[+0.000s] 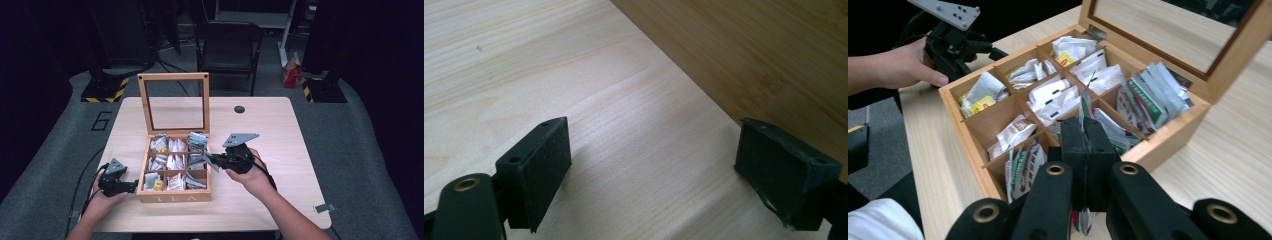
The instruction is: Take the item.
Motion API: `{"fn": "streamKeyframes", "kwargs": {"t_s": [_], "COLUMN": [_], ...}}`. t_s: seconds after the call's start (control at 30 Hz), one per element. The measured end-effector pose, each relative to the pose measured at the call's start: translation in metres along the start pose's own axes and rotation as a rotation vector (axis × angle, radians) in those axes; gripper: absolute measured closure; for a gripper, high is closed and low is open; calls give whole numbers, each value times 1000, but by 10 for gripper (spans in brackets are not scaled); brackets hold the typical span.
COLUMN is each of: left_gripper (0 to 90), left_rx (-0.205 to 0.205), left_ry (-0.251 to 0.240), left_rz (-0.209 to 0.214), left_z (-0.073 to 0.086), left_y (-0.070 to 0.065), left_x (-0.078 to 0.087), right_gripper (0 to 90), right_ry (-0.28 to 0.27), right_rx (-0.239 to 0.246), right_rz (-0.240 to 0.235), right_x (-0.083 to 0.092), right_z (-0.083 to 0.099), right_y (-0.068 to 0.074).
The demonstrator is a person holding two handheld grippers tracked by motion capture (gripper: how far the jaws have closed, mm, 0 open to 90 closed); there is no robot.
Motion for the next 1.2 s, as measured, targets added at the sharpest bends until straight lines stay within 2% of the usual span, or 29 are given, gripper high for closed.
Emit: {"fn": "streamKeyframes", "kwargs": {"t_s": [0.77,0.8,0.83,1.0,1.2], "left_gripper": [142,142,142,142,142], "left_rx": [3,-6,4,-5,3], "left_ry": [0,0,0,1,0], "left_rz": [1,-3,1,-1,1], "left_z": [0,0,0,0,0], "left_y": [0,0,0,0,0], "left_x": [0,0,0,0,0], "right_gripper": [900,900,900,900,900], "right_ry": [-6,-5,-7,-12,-17], "right_rx": [-58,-65,-61,-75,-93], "right_rz": [126,131,134,161,186], "right_x": [36,38,39,48,56], "right_z": [24,25,26,30,35], "right_y": [-36,-37,-38,-45,-51]}}
Point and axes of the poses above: each handheld gripper's, and its own axes: x roughly backward along the jaws, z roughly out of its underside, y roughly to its left, the point moved 1 cm from there along -x, roughly forward along the jaws, and after that the axes turned 10 degrees about x, right-handed, at the moved point
